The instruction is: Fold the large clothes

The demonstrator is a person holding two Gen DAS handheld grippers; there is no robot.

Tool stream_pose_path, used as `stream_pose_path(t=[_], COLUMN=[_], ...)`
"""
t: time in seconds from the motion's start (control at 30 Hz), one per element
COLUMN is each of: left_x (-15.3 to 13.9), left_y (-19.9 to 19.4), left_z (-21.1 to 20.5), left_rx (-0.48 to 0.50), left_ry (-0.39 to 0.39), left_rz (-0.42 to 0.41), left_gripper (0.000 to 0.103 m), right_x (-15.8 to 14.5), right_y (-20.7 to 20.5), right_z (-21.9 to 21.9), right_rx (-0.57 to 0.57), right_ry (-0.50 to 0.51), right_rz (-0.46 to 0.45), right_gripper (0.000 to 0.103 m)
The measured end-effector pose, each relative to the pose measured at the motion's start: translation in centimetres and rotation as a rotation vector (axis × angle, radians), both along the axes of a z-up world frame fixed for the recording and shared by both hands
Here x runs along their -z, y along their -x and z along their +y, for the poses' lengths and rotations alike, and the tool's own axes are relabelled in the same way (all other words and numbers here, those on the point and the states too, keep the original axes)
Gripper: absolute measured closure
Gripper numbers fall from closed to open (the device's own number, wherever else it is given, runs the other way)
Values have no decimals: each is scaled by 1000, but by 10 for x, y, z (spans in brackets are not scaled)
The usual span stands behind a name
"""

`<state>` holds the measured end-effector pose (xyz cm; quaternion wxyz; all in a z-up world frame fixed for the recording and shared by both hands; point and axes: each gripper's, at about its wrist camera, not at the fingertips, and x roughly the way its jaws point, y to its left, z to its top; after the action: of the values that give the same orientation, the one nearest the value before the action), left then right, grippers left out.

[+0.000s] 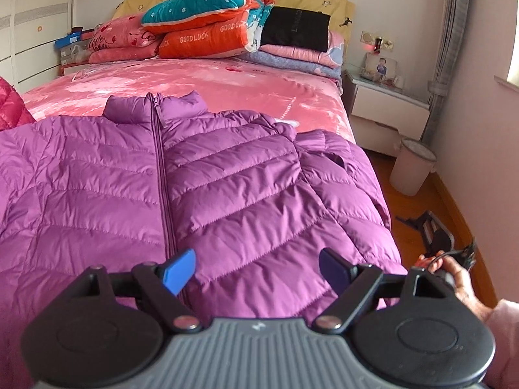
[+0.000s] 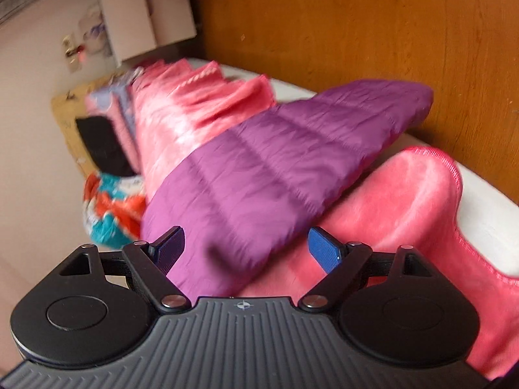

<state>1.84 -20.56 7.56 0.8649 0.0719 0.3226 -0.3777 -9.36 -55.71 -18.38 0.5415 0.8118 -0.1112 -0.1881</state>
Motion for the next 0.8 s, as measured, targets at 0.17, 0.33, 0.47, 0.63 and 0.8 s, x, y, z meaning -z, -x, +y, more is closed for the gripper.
stream_pose_path(t=[0.17, 0.33, 0.47, 0.63, 0.8], left_x=[8, 19, 27, 33, 37], left_y=[-18, -38, -52, -64, -73], left_z=[5, 17, 29, 43, 53], left_rx=[-39, -96, -124, -131, -128], left_ry=[34, 71, 92, 136, 199], left_rz=[18, 40, 65, 92, 140], left_gripper=[19, 18, 18, 18, 17], right_x=[28, 37, 35, 18, -45], right_y=[-5, -4, -11, -19, -5], right_z=[-9, -23, -32, -40, -38], right_rx=[55, 90, 84, 55, 95], right_ry=[-59, -49, -17, 60, 261], right_rz=[18, 11, 58, 192, 360], right_gripper=[0, 0, 3, 50, 78])
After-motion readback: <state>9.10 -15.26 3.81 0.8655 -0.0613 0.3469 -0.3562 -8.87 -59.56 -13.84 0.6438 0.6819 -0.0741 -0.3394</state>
